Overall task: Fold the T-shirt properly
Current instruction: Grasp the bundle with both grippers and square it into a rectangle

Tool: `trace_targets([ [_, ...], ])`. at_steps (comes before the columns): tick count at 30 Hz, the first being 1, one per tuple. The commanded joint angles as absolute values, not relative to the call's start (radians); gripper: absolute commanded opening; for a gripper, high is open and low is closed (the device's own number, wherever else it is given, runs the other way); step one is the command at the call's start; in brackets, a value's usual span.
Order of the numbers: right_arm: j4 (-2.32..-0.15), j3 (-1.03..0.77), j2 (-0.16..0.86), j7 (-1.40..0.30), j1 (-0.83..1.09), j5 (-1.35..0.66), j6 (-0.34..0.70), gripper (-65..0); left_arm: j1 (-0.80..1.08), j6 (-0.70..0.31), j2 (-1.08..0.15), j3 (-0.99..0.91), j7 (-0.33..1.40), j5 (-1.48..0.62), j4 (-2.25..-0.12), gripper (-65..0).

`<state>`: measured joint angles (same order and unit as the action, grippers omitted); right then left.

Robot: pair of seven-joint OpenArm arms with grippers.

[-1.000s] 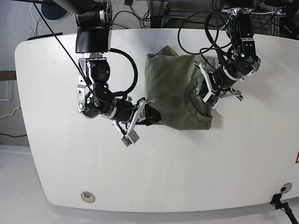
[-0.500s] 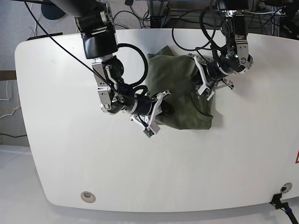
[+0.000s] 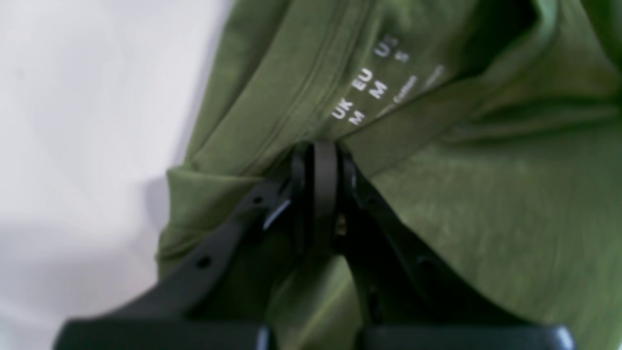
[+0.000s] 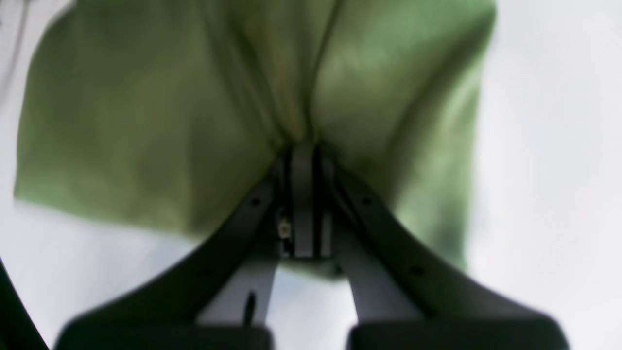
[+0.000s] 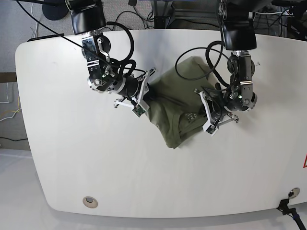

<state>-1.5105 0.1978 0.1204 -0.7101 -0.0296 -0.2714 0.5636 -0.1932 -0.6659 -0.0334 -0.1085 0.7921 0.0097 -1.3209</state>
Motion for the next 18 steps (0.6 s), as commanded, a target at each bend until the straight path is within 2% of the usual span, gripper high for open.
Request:
trace_targets([
  [1, -1.581, 0.196, 0.145, -0.702, -0.021, -0.275, 0.522, -65.0, -0.225, -0.647, -0.042, -0.051, 0.825, 0.054, -1.296, -65.0],
  [4, -1.658, 0.196, 0.148, -0.702, 0.010, -0.275, 0.504, -65.0, -0.255, -0.647, -0.038, -0.010, 0.825, 0.051, -1.323, -65.0],
  [9, -1.738, 0.196, 0.145, -0.702, -0.031, -0.275, 0.504, -65.0, -0.217, -0.647, -0.036, -0.008, 0.825, 0.050, -1.564, -65.0],
  [14, -1.652, 0.199, 0.108, -0.694, -0.122, -0.274, 0.504, -65.0, -0.074, -0.647, -0.044, -0.010, 0.825, 0.054, -1.753, -65.0],
  [18, -1.520, 0.202, 0.082, -0.650, -0.191, -0.274, 0.507, -65.0, 0.051, -0.647, -0.044, -0.010, 0.825, 0.054, -1.805, -65.0],
])
